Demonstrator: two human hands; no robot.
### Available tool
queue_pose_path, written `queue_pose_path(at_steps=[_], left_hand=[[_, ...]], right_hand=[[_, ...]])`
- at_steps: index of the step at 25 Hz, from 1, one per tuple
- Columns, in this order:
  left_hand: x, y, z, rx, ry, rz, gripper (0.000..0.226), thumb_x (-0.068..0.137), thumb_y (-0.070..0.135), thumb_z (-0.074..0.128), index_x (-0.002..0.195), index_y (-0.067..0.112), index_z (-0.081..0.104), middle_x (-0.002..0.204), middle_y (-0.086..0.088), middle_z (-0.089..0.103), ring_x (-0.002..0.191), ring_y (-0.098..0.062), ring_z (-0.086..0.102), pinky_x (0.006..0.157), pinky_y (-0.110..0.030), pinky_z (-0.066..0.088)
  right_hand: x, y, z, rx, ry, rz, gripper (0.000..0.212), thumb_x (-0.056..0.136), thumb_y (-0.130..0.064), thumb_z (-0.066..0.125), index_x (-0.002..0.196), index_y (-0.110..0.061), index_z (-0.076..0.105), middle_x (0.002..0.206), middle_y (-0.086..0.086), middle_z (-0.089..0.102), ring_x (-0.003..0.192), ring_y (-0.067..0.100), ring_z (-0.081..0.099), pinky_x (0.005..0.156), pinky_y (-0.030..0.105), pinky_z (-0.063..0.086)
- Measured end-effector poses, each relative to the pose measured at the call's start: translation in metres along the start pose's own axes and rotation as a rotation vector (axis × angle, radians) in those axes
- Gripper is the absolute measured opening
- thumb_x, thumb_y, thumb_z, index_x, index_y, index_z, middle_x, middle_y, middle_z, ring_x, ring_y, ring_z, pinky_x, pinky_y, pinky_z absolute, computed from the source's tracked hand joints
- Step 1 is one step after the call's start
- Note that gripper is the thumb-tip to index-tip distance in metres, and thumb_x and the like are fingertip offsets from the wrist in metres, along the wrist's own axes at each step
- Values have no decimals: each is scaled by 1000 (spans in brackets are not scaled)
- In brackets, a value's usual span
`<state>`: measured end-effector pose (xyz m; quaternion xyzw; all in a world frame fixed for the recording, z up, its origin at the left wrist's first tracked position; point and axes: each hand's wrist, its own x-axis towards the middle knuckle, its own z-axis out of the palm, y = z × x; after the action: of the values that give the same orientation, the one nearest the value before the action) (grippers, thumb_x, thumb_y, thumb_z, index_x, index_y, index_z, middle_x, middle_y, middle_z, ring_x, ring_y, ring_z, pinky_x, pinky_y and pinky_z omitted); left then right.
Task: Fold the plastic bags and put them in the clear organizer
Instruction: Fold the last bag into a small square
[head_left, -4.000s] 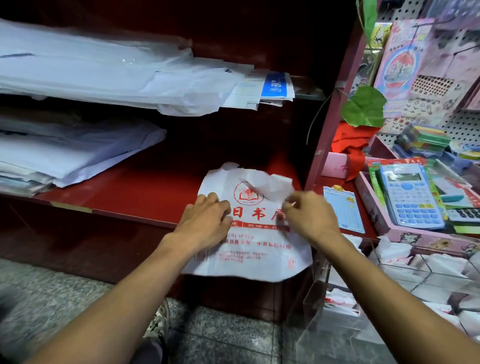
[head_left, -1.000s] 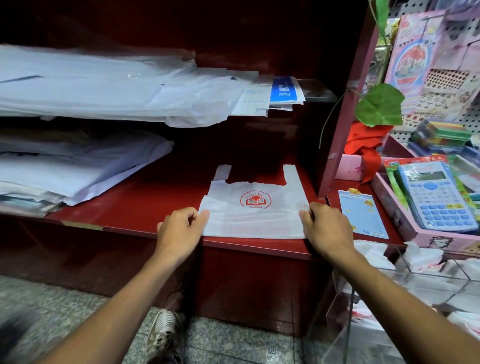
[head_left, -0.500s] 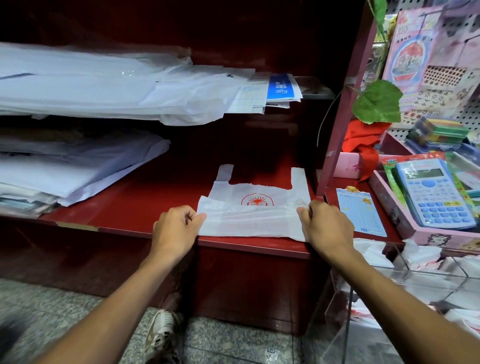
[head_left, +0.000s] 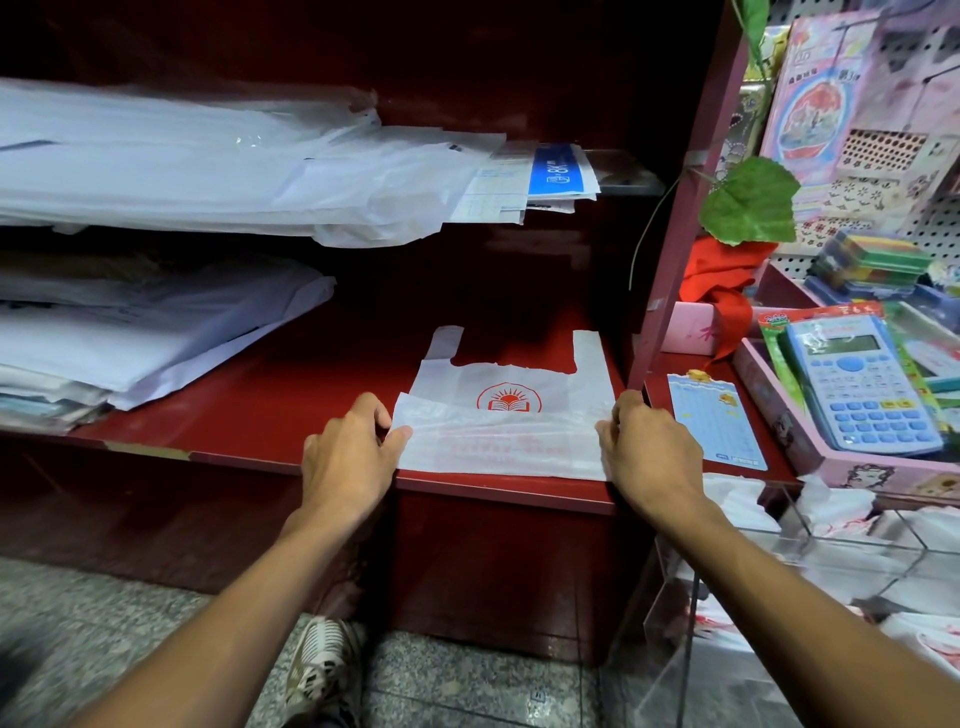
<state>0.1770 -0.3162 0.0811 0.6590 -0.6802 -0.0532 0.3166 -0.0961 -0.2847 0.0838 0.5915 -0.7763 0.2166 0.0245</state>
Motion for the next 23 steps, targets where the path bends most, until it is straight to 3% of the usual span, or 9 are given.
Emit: queue_pose_path(at_steps=[2, 4, 6, 9, 12, 14, 16, 19, 23], left_hand=[[-2, -1, 3, 118, 43, 180, 19, 92, 29, 64, 107, 23, 53, 97, 5, 60, 88, -22, 54, 79, -39, 42], [-2, -6, 7, 121, -42, 349, 21, 96, 18, 58, 117, 24, 60, 120, 7, 57, 107, -21, 49, 82, -35, 34], [-3, -10, 7, -20, -179, 322, 25, 99, 12, 51, 114, 26, 64, 122, 19, 57, 119, -15, 46, 87, -33, 27], [-2, -18, 4, -89, -245, 285, 20, 99, 23, 51, 113, 31, 62, 119, 28, 50, 120, -7, 36, 90, -30, 21], [1, -20, 1, -72, -323, 298, 19, 98, 32, 51, 115, 37, 57, 131, 29, 42, 125, 1, 25, 95, -29, 16], [2, -21, 2, -77, -369, 271, 22, 98, 29, 52, 117, 38, 53, 139, 29, 39, 133, 0, 22, 99, -26, 12], [1, -22, 2, -60, -382, 221, 28, 98, 34, 51, 126, 41, 50, 144, 25, 38, 138, -6, 21, 103, -27, 13], [2, -19, -1, -6, -402, 142, 44, 98, 48, 47, 141, 46, 40, 148, 13, 34, 138, -17, 22, 108, -32, 18], [4, -15, 2, 98, -373, 258, 50, 99, 55, 40, 147, 41, 37, 155, 23, 28, 138, -4, 18, 101, -24, 9]], right_hand=[[0, -1, 0, 8, 1, 1, 23, 100, -27, 49, 111, -8, 46, 93, 13, 68, 86, 36, 64, 63, 35, 40], [-1, -1, 2, 11, -3, -3, 24, 100, -27, 49, 114, -8, 44, 92, 13, 68, 84, 36, 64, 63, 35, 40], [-3, -1, 1, 11, -10, -5, 24, 100, -28, 48, 114, -9, 43, 91, 13, 68, 83, 36, 63, 63, 35, 40], [-5, -4, -11, 95, 25, 42, 21, 99, -29, 49, 109, -10, 45, 95, 11, 64, 83, 35, 59, 63, 35, 37], [-7, -15, -18, -24, 138, -162, 17, 96, -23, 50, 108, -12, 52, 105, 8, 59, 92, 34, 56, 68, 38, 38], [-10, -25, -11, -52, 20, -348, 23, 98, -27, 46, 116, -16, 57, 117, 5, 60, 102, 32, 54, 80, 40, 41], [-12, -27, 0, -90, -185, -403, 32, 102, -32, 37, 128, -19, 51, 134, 2, 53, 119, 29, 50, 94, 40, 40], [-9, -12, 5, -156, -314, -319, 47, 105, -36, 26, 147, -18, 35, 157, 4, 33, 143, 26, 31, 116, 40, 27], [-8, -1, 1, -146, -388, -234, 54, 106, -41, 18, 156, -22, 17, 165, 2, 10, 152, 22, 9, 121, 40, 9]])
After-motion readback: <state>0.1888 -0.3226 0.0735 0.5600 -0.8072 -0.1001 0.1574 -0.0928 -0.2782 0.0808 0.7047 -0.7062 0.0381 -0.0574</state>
